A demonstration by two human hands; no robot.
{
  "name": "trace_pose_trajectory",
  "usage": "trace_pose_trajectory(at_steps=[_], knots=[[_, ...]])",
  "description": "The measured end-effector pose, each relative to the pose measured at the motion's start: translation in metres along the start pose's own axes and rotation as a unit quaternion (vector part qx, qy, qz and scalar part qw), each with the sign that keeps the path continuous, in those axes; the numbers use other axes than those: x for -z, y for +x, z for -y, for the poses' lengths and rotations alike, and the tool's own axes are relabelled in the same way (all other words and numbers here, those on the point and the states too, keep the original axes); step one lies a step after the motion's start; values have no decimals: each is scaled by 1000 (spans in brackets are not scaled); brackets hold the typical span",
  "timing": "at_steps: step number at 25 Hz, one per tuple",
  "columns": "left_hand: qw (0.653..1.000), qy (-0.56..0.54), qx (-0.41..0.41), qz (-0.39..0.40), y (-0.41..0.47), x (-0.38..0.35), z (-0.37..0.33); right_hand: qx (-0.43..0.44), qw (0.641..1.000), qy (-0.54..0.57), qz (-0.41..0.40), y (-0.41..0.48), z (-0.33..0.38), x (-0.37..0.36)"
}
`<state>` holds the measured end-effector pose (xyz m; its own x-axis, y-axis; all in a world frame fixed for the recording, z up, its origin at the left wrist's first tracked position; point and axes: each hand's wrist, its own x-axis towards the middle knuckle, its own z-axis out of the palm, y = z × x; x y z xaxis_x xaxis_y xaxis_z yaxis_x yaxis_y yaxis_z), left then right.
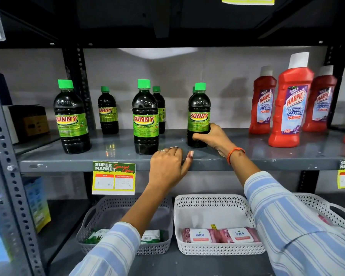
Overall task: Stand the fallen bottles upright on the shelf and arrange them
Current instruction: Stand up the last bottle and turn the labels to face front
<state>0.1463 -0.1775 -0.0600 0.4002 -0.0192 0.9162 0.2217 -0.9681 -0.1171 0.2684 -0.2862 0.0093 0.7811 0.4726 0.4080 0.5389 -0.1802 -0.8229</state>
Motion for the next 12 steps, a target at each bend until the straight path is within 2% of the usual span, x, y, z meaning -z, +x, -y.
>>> trace_pose_trajectory(at_steps=[3,8,10,12], knots=[[1000,-7,-1,5,-1,1,-1,9,1000,-2,7,-7,2,4],[1000,-18,1,14,-1,2,-1,40,996,35,69,-32,6,16],[999,-21,37,29,2,8,-5,46,994,52,84,-38,6,20],[989,-36,118,85,13,14,-8,14,986,138,94,-40,6,23]])
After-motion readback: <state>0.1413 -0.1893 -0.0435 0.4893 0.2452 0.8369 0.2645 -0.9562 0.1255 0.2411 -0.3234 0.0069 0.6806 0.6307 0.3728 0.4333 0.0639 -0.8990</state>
